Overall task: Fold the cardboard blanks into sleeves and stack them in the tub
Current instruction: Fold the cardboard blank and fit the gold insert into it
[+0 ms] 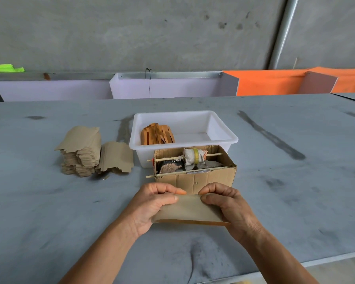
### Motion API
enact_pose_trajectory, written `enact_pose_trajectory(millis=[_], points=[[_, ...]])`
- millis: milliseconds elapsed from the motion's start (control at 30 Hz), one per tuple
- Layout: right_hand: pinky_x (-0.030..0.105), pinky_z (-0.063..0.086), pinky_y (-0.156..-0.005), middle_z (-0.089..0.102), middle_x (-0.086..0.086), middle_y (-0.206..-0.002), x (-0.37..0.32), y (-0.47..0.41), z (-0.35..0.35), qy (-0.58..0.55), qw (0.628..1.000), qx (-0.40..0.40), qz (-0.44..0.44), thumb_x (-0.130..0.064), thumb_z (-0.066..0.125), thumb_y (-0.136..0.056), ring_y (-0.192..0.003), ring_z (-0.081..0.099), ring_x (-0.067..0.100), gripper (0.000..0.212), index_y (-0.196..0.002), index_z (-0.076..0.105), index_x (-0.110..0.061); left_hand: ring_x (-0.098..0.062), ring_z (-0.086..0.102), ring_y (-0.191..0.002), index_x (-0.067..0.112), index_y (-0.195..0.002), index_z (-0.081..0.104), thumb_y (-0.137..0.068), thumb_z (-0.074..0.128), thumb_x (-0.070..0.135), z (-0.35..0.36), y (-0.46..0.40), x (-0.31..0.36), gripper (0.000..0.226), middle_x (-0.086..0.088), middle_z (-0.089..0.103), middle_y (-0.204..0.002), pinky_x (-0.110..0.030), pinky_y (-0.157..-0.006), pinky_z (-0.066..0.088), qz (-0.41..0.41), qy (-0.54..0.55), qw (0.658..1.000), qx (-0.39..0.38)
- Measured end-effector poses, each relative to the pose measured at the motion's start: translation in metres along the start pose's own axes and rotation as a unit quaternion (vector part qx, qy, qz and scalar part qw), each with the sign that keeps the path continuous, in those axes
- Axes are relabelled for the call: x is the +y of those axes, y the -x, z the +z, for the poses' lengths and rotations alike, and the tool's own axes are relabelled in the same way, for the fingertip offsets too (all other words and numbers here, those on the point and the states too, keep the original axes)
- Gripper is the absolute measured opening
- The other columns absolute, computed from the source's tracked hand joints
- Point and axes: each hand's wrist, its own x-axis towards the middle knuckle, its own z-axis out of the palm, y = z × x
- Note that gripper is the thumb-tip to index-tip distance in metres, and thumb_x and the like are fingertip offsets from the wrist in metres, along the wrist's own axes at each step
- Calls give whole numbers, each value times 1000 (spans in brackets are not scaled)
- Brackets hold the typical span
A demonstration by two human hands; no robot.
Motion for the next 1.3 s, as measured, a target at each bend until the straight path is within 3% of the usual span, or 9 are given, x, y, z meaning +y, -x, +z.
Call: enact_pose_trajectory(millis=[333, 633, 767, 900, 1067, 1300], points=[[27, 40, -56, 59, 16, -75, -3, 2, -5, -19, 1000, -12, 12, 7, 59, -81, -69, 50, 30, 26, -67, 71, -10, -12, 57, -59, 14, -61, 75, -78, 59, -13, 5, -1, 4, 36, -7, 64, -63, -19, -54, 47, 19, 5, 1000, 4], [23, 45, -52, 64, 8, -64, -4, 0, -2, 25, 1000, -1, 0, 8, 57, -80, -63, 56, 20, 33, -61, 73, -13, -24, 47, -72, 17, -62, 75, -77, 60, -12, 4, -2, -1, 37, -16, 58, -75, -29, -65, 37, 61, -43, 997, 14], [25, 40, -58, 65, 5, -63, -4, 0, -1, 41, 999, 13, 1, 1, 57, -82, -69, 55, 24, 31, -59, 73, -13, -19, 51, -70, 17, -64, 76, -77, 60, -12, 2, -3, -2, 36, -9, 63, -70, -23, -62, 41, 90, -90, 992, 10], [29, 41, -63, 68, 6, -64, -6, -2, 1, 62, 997, 21, 47, -3, 67, -78, -68, 57, 22, 23, -58, 72, -12, -25, 37, -67, 17, -68, 76, -80, 59, -11, 0, -3, -3, 34, -15, 50, -69, -33, -64, 30, 106, -126, 986, -6], [28, 41, -62, 68, 7, -64, -7, -4, -1, 66, 991, 27, 116, -4, 71, -73, -68, 58, 22, 21, -54, 72, -12, -18, 36, -65, 24, -64, 75, -81, 60, -9, -3, -2, -4, 40, -12, 50, -68, -19, -59, 30, 128, -162, 978, -23], [27, 41, -60, 66, 6, -60, -9, -5, 3, 59, 984, 29, 163, 6, 70, -69, -63, 57, 21, 25, -53, 67, -12, -18, 37, -66, 21, -66, 74, -81, 60, -5, -4, 1, -4, 33, -11, 46, -69, -17, -60, 33, 108, -161, 980, -36]])
